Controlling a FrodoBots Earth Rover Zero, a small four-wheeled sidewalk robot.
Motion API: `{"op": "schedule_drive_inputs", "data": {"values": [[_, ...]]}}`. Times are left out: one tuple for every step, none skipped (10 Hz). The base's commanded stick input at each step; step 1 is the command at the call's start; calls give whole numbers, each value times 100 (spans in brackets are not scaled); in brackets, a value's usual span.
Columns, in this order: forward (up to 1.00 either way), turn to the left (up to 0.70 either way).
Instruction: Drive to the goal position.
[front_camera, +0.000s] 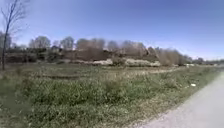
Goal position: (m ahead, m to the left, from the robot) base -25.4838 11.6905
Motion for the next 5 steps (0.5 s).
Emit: {"op": "schedule_drive_inputs", "data": {"values": [[0, -45], [0, -45], [0, -45], [0, -45], [0, -45]]}}
